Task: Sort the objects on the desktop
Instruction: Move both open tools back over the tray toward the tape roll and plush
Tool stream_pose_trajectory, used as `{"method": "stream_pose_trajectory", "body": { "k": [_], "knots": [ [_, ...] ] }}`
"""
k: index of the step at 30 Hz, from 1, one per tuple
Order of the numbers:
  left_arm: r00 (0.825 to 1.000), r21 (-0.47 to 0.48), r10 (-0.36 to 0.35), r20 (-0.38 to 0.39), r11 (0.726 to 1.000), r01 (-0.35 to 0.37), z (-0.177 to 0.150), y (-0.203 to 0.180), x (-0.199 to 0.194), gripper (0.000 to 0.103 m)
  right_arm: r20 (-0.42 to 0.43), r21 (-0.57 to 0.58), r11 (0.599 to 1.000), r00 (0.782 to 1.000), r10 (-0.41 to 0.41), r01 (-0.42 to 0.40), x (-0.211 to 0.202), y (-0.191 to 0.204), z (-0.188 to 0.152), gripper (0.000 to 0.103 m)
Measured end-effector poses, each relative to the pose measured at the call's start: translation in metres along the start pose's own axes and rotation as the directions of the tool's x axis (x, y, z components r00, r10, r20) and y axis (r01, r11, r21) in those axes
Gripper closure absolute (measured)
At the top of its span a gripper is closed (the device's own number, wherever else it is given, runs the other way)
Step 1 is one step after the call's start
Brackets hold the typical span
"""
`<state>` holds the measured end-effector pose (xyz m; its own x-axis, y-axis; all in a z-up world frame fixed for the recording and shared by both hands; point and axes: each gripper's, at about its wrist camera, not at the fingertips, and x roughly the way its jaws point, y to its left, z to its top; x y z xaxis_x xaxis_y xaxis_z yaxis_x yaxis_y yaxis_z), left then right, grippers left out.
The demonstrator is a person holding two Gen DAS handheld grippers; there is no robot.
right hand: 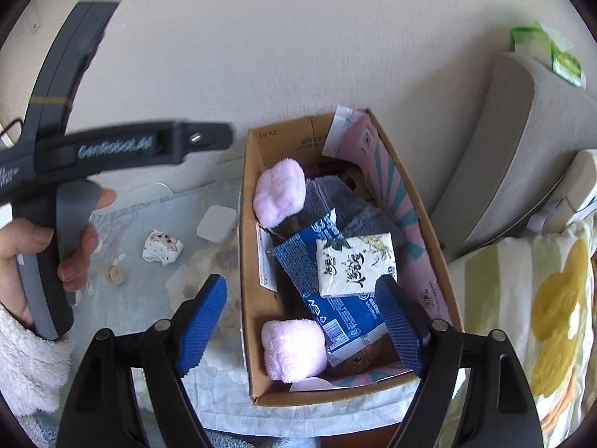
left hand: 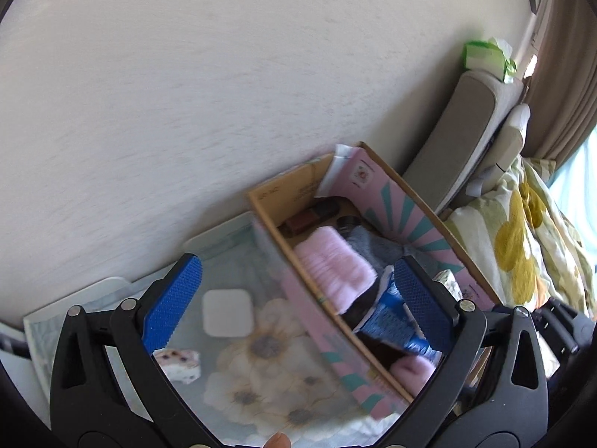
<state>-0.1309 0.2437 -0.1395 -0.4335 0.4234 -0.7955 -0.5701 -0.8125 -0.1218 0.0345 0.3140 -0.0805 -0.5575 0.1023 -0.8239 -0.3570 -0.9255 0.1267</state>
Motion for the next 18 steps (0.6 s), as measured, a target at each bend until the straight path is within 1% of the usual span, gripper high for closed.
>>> {"method": "stream_pose_trajectory", "body": {
  "k": [3, 6, 10, 13, 15, 18],
  "knots": [
    [0.999, -0.015, 0.024, 0.024, 1.0, -0.023, -0.007, 0.016, -0.019, 0.0, 0.027, -0.015, 1.0, 1.0, -0.013, 0.014, -0.01, 0.006, 0.005, 0.024],
    [0.997, -0.035, 0.052, 0.058, 0.998, -0.051, -0.016, 0.035, -0.041, 0.0, 0.05, -0.028, 0.999, 0.999, 0.019, -0.017, -0.018, 0.015, 0.013, 0.024],
    [0.988, -0.07, 0.115, 0.106, 0.992, -0.108, -0.028, 0.061, -0.071, 0.0, 0.047, -0.068, 0.998, 0.999, 0.023, -0.02, -0.019, 0.032, 0.021, 0.024],
    [0.981, -0.109, 0.153, 0.118, 0.984, -0.14, -0.039, 0.085, -0.091, 0.0, 0.039, -0.093, 0.995, 0.998, 0.04, -0.036, -0.014, 0.047, 0.026, 0.024],
    [0.976, -0.142, 0.181, 0.122, 0.976, -0.164, -0.05, 0.104, -0.105, 0.0, 0.038, -0.123, 0.992, 0.999, 0.033, -0.028, -0.011, 0.059, 0.028, 0.024],
    [0.976, -0.192, 0.179, 0.124, 0.969, -0.153, -0.064, 0.127, -0.119, 0.0, 0.033, -0.155, 0.987, 0.998, 0.045, -0.039, -0.007, 0.075, 0.029, 0.024]
  ]
}}
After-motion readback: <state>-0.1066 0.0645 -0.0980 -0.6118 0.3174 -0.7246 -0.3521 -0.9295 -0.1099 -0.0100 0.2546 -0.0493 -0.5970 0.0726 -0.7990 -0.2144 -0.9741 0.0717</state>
